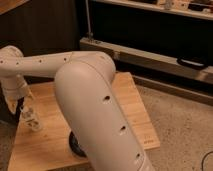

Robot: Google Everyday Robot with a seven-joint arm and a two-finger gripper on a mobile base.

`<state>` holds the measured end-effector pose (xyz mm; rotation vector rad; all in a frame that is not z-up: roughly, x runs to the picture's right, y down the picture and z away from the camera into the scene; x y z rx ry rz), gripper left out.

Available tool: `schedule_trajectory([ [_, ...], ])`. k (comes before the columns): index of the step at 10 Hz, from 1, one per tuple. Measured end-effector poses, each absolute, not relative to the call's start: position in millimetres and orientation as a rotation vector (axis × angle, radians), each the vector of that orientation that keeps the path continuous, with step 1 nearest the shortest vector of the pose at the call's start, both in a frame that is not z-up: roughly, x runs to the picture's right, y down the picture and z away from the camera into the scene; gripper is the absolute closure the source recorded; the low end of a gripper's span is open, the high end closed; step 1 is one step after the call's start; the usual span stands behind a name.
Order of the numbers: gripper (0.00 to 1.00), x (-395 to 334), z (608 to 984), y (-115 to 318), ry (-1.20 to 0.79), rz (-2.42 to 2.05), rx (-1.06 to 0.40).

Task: Place the bottle in the ceramic bowl

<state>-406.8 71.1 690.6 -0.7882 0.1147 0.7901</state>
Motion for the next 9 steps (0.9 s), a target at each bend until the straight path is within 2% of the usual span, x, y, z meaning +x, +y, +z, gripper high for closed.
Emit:
schedule_trajectory([
  [5, 0.9, -412.5, 686.8, 78.4, 0.141, 0.759, -0.748],
  [7, 1.0, -414.8, 684.5, 80.7, 0.153, 0.749, -0.739],
  [9, 1.0, -412.7, 685.8, 79.9, 0.17, 0.748, -0.728],
])
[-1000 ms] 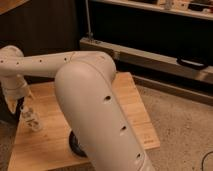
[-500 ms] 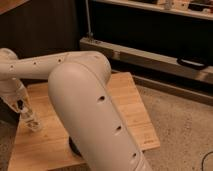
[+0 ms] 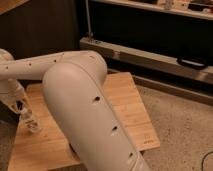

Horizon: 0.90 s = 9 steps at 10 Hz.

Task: Place the bottle in the ceramic bowl

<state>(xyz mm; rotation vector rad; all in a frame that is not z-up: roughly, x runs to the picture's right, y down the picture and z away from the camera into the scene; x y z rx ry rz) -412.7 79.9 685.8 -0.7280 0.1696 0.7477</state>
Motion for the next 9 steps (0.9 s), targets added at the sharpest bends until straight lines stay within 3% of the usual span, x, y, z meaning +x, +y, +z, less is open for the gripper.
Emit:
schedule_trajectory([
  [4, 1.0, -375, 669, 49, 0.167, 0.802, -0.704],
  [7, 1.0, -298, 645, 6, 0.159, 0.873, -0.678],
  [9, 1.0, -240, 652, -14, 0.161, 0.937, -0.677],
])
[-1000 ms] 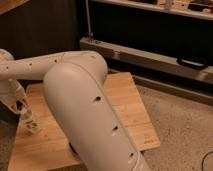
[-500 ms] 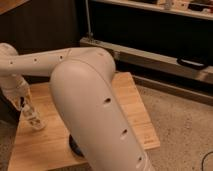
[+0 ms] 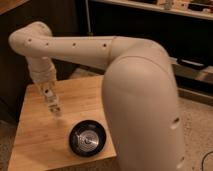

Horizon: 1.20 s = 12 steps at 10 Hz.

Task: Place the bottle in the ceramic bowl

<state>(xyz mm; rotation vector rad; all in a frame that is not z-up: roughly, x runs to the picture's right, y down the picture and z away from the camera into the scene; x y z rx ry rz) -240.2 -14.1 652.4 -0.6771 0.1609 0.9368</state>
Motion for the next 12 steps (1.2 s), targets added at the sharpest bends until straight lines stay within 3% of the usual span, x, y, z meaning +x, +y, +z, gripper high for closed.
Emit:
schedule_trajectory([
  [5, 1.0, -145, 665, -14, 0.203, 1.043, -0.729],
  [12, 1.0, -74, 642, 20, 0.225, 1.093, -0.791],
])
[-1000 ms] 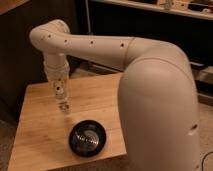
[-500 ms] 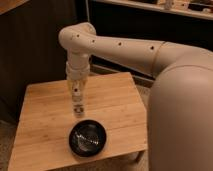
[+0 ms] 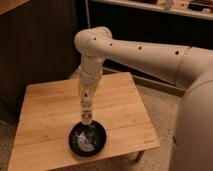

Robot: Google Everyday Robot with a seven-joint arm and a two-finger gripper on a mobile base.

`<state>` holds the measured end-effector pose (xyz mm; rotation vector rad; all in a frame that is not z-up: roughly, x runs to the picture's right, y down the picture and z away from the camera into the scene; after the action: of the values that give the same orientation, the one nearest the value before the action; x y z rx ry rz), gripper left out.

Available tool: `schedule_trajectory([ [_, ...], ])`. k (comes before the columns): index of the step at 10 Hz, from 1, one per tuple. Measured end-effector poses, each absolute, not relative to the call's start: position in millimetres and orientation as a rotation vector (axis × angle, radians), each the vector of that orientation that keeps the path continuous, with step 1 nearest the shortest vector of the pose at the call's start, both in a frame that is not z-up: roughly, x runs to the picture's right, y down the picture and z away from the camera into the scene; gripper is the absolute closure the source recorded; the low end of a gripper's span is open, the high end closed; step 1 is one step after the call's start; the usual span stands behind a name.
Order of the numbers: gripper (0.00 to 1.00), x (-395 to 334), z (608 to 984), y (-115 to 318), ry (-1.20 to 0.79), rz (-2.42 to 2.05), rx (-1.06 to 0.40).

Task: Place the bottle in the ceramic bowl

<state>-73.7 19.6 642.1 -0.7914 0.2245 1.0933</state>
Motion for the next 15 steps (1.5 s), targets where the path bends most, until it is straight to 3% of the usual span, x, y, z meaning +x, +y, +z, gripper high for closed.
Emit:
schedule_trajectory([
  [5, 1.0, -81, 629, 46, 0.183, 1.065, -0.836],
  [15, 1.0, -108, 596, 44, 0.152, 0.982, -0.796],
])
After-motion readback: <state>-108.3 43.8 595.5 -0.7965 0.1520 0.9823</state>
